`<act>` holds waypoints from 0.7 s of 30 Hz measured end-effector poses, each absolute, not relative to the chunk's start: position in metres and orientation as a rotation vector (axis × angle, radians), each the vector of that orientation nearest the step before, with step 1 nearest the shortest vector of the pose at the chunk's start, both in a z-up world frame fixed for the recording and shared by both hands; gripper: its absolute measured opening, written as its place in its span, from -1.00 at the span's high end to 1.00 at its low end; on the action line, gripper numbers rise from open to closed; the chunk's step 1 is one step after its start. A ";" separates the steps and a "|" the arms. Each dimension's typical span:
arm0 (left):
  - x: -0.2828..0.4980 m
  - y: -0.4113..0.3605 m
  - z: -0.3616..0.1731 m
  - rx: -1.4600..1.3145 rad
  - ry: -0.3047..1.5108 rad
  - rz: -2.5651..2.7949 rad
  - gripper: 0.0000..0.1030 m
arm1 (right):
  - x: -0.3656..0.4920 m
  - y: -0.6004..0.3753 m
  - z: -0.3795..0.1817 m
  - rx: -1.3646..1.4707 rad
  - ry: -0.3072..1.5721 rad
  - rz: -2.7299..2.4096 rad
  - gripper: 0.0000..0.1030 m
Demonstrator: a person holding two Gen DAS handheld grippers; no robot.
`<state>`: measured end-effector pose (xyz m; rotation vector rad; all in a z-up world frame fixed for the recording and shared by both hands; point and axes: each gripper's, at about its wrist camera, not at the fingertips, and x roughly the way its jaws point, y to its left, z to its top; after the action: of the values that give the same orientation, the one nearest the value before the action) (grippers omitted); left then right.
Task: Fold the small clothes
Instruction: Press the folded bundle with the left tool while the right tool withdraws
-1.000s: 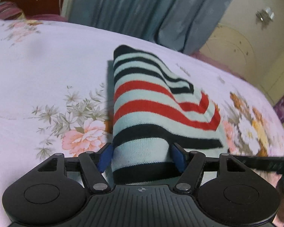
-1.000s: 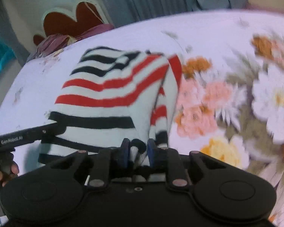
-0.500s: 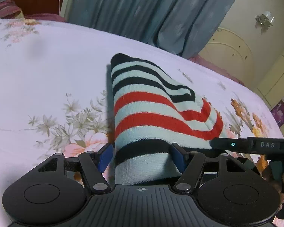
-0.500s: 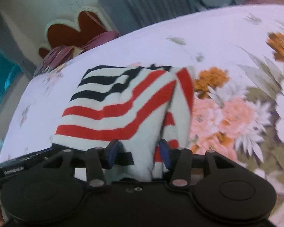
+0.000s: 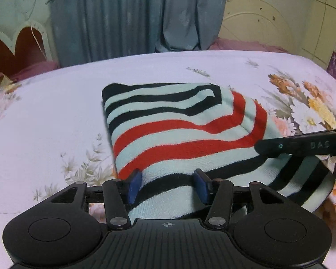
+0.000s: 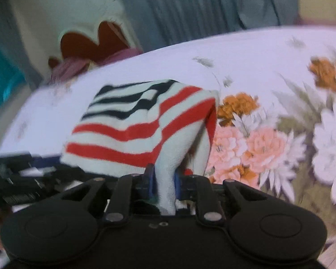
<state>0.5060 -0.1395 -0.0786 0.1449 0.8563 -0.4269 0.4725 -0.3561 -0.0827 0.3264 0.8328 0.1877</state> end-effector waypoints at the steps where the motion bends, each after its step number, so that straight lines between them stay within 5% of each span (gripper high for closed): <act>1: 0.506 -0.136 -0.075 0.134 0.856 -0.438 0.01 | 0.471 -0.356 -0.080 0.330 0.834 0.190 0.61; 5: 0.511 -0.113 -0.046 0.024 0.764 -0.463 0.01 | 0.465 -0.365 -0.054 0.288 0.741 0.113 0.28; 9: 0.540 -0.132 -0.045 0.066 0.788 -0.517 0.01 | 0.502 -0.353 -0.034 0.159 0.705 0.124 0.53; 11: 0.555 -0.150 -0.067 0.134 0.905 -0.540 0.01 | 0.529 -0.335 -0.047 0.077 0.781 0.191 0.95; 19: 0.548 -0.151 -0.074 0.180 0.852 -0.563 0.01 | 0.543 -0.346 -0.068 0.070 0.846 0.095 0.99; 21: 0.542 -0.147 -0.072 0.157 0.833 -0.569 0.01 | 0.532 -0.349 -0.057 0.089 0.760 0.065 0.72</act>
<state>0.5417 -0.1472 -0.0720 0.1566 0.8334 -0.5694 0.5322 -0.3486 -0.0571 0.0888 0.7602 0.0647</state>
